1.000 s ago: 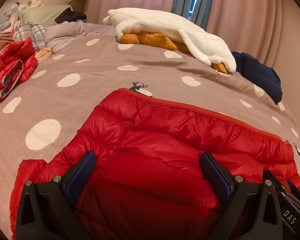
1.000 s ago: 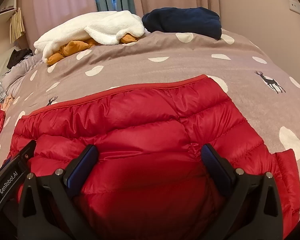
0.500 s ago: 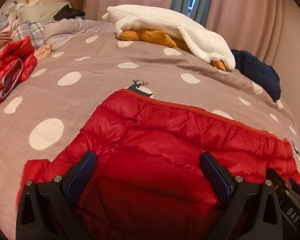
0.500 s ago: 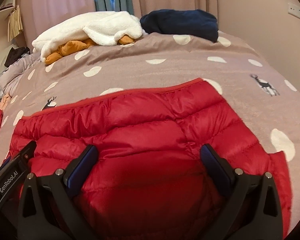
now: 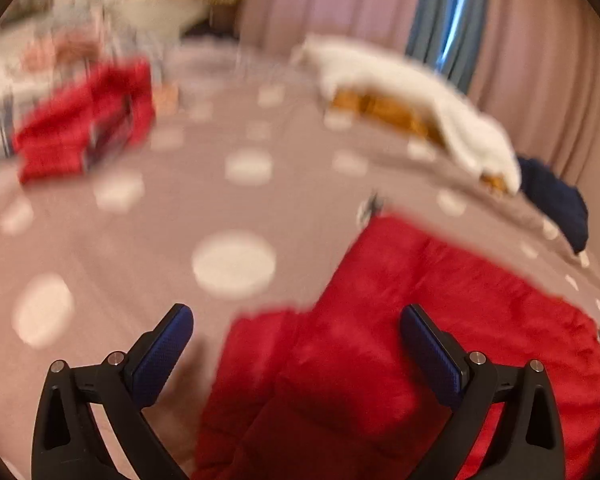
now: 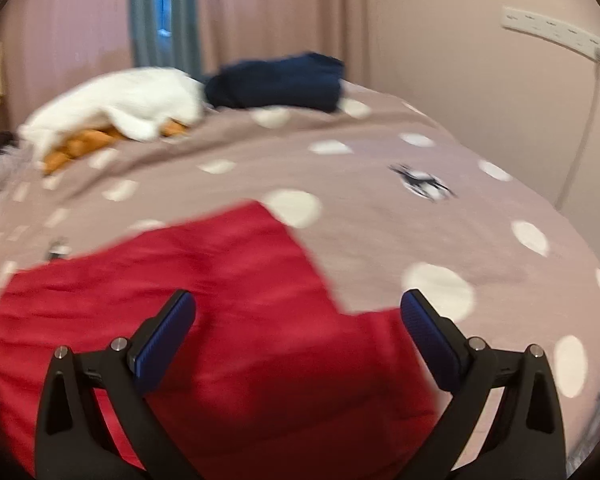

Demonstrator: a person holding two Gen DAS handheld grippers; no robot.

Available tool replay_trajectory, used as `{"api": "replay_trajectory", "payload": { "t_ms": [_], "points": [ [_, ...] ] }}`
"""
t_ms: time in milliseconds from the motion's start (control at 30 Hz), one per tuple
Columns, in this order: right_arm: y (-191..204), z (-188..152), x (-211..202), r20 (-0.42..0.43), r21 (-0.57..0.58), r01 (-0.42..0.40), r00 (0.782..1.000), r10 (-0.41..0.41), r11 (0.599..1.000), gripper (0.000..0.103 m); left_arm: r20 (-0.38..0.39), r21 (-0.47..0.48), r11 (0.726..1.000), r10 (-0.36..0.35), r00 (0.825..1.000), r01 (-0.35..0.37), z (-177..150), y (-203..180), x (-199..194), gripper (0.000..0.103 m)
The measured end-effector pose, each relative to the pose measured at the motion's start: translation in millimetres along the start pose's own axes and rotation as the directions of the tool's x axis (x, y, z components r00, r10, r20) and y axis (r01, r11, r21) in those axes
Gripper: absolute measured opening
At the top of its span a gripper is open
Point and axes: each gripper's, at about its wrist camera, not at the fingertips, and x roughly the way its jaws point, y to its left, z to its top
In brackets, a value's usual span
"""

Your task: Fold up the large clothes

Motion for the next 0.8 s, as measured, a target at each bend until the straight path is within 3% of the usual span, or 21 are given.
{"api": "replay_trajectory", "payload": {
  "t_ms": [67, 167, 500, 800],
  "points": [
    [-11, -11, 20, -0.058, 0.033, 0.011, 0.998, -0.009, 0.999, 0.103, -0.038, -0.042, 0.995, -0.095, 0.995, 0.093, -8, 5, 20, 0.102],
    [-19, -26, 27, -0.027, 0.116, -0.027, 0.999, 0.031, 0.993, 0.103, -0.054, -0.075, 0.988, -0.137, 0.989, 0.133, -6, 7, 28, 0.102],
    [-25, -28, 40, -0.043, 0.177, -0.096, 0.993, 0.105, 0.980, 0.103, -0.065, -0.112, 0.979, -0.178, 0.982, 0.170, -5, 16, 27, 0.102],
    [-24, -27, 40, -0.042, 0.169, -0.086, 0.995, 0.095, 0.982, 0.103, -0.067, -0.126, 0.974, -0.198, 0.978, 0.188, -6, 22, 27, 0.102]
  ]
}}
